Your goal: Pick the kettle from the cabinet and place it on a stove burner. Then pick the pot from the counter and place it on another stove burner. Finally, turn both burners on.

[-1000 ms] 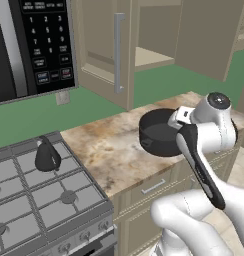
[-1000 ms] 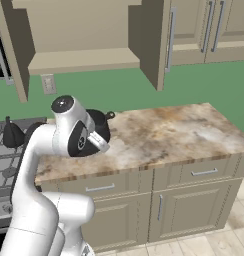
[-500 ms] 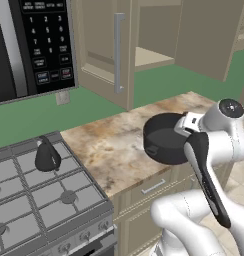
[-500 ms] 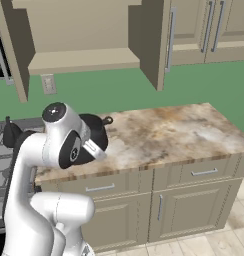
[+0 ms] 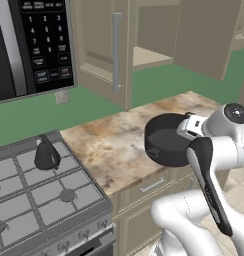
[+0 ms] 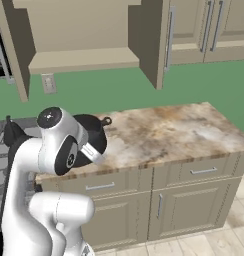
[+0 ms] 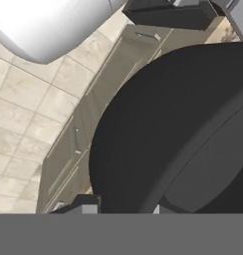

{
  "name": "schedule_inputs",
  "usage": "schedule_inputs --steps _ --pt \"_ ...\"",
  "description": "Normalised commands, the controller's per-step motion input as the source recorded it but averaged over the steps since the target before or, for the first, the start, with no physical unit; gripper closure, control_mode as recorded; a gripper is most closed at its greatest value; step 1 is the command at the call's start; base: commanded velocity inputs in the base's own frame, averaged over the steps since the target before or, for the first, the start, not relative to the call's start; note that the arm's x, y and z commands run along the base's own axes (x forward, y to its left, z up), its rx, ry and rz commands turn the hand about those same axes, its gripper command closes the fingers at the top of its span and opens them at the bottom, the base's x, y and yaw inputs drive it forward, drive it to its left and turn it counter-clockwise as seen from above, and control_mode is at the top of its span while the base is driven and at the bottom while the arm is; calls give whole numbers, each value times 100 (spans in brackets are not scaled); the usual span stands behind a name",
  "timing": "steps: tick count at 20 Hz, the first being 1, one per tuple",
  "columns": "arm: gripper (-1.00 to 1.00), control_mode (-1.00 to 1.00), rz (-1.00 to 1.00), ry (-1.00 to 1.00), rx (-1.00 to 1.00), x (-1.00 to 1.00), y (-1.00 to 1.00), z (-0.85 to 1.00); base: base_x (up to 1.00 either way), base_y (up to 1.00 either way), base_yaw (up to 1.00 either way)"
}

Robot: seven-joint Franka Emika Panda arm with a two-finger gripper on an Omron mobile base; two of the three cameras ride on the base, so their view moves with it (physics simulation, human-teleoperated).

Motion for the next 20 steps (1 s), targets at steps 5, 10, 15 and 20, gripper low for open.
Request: schedule_inputs --steps 5,10,15,20 --pt "100 100 0 0 0 0 0 0 -58 0 -1" --pt "100 100 0 0 0 0 0 0 -45 20 -1" --pt "100 100 0 0 0 0 0 0 -36 46 0" --pt "100 100 0 0 0 0 0 0 -46 43 0"
